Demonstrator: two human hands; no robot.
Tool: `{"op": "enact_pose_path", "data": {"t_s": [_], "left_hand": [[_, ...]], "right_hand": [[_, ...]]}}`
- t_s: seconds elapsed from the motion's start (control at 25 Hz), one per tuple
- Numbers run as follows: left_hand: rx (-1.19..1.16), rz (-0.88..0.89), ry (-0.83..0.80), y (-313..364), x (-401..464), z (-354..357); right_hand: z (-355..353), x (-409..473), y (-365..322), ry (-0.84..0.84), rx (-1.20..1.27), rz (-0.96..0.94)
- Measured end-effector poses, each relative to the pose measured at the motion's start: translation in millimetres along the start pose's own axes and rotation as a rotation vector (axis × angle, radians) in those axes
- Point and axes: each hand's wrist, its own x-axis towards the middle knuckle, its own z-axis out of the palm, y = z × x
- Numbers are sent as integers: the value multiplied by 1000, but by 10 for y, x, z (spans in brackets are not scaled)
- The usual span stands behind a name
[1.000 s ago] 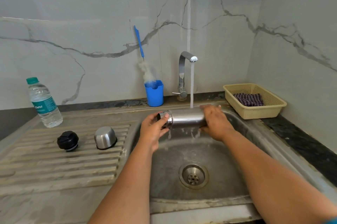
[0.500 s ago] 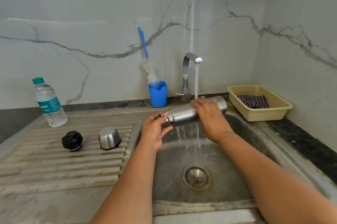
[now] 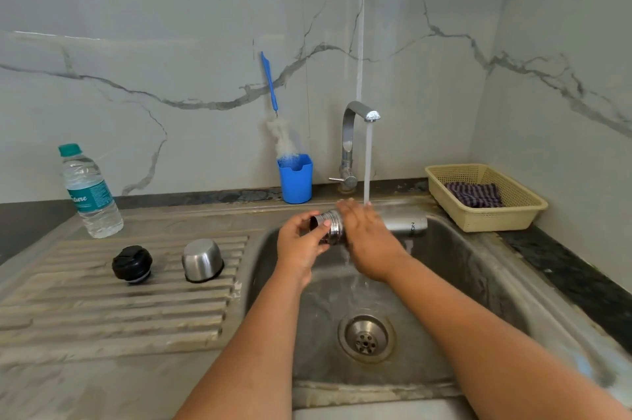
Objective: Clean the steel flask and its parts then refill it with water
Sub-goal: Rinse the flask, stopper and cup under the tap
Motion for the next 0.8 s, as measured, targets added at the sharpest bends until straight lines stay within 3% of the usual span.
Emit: {"op": "enact_pose_path", "data": {"t_s": [0.08, 0.24, 0.52, 0.8], "left_hand": [[-21, 28, 10, 23, -7, -25], [12, 27, -81, 41, 1, -89], [-125, -328, -64, 0, 45, -55], [-118, -220, 40, -69, 64, -51]], "right_hand": [[5, 26, 0, 0, 16, -29], [-172, -83, 531, -68, 32, 269], [-116, -61, 665, 79, -216, 188], [-74, 44, 338, 75, -235, 92]]}}
